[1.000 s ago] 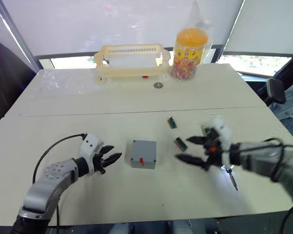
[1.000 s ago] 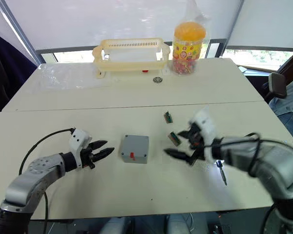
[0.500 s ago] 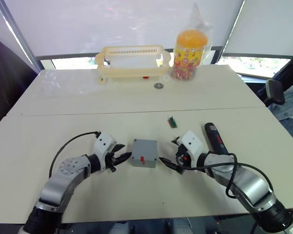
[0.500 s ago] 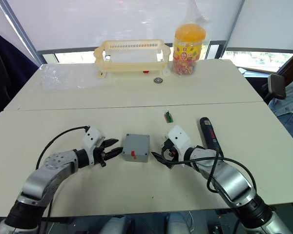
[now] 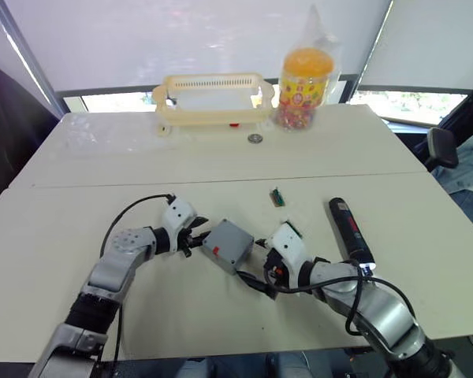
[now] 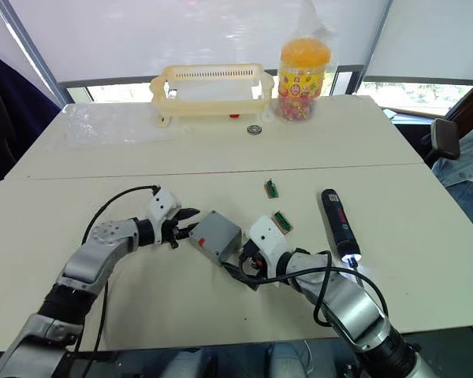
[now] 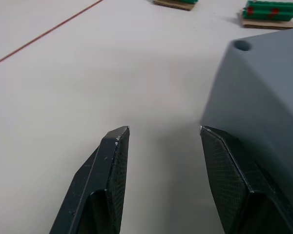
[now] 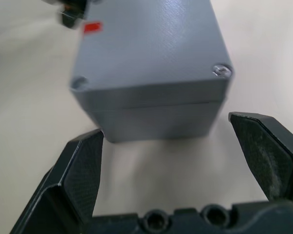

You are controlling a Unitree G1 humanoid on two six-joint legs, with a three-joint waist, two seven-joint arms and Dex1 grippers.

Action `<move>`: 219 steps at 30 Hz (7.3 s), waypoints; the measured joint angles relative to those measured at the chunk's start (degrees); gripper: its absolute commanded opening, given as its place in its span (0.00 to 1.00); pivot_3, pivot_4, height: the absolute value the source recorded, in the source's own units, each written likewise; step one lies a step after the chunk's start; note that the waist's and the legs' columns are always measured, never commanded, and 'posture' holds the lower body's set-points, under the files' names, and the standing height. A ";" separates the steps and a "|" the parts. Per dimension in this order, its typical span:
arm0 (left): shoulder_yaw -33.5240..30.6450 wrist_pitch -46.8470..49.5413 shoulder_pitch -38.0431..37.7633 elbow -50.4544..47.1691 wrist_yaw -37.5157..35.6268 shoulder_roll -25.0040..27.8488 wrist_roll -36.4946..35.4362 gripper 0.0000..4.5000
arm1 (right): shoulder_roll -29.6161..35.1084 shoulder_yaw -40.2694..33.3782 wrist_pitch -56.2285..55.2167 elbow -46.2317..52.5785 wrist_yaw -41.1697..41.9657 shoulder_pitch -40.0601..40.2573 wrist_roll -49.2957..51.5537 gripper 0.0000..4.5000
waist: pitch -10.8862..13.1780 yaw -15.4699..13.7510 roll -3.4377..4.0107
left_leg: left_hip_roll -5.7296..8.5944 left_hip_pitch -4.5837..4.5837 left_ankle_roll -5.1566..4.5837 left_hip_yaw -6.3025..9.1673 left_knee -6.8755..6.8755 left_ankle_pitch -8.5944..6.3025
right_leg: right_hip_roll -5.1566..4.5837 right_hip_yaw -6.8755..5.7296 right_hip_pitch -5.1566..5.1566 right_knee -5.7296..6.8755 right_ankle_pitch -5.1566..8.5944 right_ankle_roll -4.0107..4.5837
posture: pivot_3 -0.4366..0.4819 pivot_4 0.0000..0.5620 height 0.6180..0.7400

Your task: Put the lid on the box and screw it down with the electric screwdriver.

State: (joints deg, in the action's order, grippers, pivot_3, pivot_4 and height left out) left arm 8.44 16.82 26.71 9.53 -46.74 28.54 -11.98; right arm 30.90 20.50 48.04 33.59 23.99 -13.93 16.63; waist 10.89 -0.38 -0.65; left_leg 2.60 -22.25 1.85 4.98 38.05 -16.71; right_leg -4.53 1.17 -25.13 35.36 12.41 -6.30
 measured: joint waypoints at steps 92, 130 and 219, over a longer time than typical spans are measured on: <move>-17.55 34.18 -3.70 -34.32 -9.66 25.16 -32.50 0.52 | -4.28 -26.67 -0.33 -11.08 7.83 -3.03 6.01 0.99 | 0.01 1.52 0.01 | -0.26 0.83 -0.14 -0.13 -0.07 -0.09 | 0.11 0.15 0.65 0.13 0.00 0.01 | 0.48 0.27 1.00; -13.16 30.77 -8.43 -36.71 -4.40 23.03 -26.50 0.52 | -8.46 -18.25 -15.10 -29.43 5.43 -6.73 -2.32 0.01 | 0.01 1.37 0.01 | -0.23 0.83 -0.13 -0.15 -0.07 -0.09 | 0.10 0.18 0.64 0.12 0.00 0.01 | 0.48 0.27 1.00; -11.50 27.80 -11.88 -37.70 -5.05 21.96 -23.68 0.52 | -11.74 -13.85 -8.00 -9.99 10.16 -7.35 9.57 0.90 | 0.02 1.29 0.03 | -0.25 0.82 -0.14 -0.09 -0.07 -0.09 | 0.09 0.16 0.64 0.10 0.00 0.01 | 0.48 0.27 1.00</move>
State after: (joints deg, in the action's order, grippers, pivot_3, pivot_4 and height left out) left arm -3.06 44.63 14.83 -28.17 -51.79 50.50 -35.66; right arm 19.17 6.64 40.04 23.60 34.15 -21.27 26.20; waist 10.90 0.91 -0.62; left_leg 2.36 -21.44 1.72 4.89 37.98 -16.80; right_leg -4.44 1.33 -24.49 35.46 12.41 -6.29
